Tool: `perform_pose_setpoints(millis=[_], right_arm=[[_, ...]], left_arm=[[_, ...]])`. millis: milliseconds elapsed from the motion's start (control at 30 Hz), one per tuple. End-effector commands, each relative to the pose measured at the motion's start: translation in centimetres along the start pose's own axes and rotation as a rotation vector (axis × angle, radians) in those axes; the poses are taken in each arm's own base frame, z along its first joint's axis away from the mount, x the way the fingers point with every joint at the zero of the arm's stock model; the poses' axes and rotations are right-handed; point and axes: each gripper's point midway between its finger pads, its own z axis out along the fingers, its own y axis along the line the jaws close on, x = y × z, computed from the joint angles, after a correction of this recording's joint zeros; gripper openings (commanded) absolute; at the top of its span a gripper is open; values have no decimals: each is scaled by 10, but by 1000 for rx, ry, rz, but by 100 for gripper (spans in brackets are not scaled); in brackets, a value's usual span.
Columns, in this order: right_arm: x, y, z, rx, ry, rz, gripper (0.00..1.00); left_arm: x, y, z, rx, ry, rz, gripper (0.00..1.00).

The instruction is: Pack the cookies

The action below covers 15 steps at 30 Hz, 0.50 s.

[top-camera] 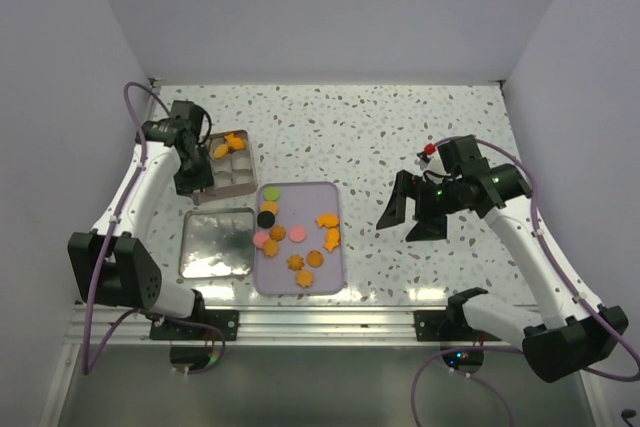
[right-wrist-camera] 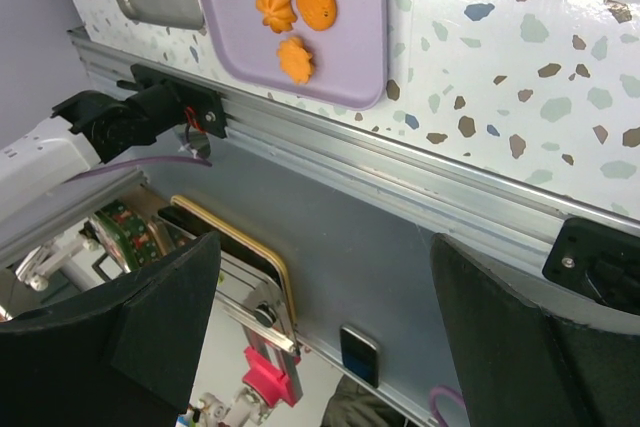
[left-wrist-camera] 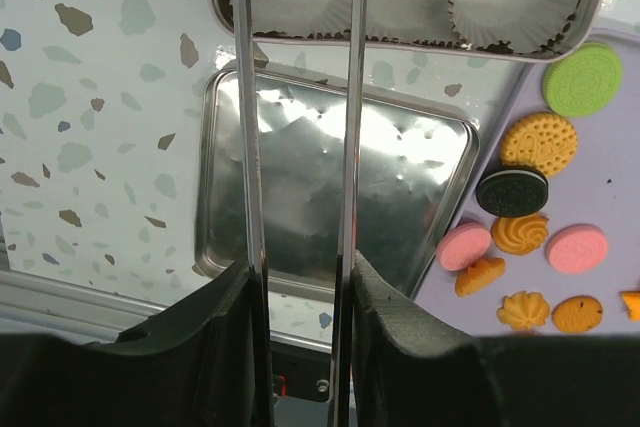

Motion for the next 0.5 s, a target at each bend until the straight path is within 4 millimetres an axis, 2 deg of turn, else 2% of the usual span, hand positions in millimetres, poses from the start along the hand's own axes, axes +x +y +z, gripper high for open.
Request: perform_pose_setpoints(millis=[0,300,467], right_arm=[[-7,9,-5,-23,-30,-43,89],[-6,7,-2,-19,-16,-34,89],[-7,7,-1,-16,-14,-32,89]], left_arm=[[-12,3,9,11,-40,7,40],[-16,3,24,-4,-15,8,42],[-17,3,21,-1,-23,9,50]])
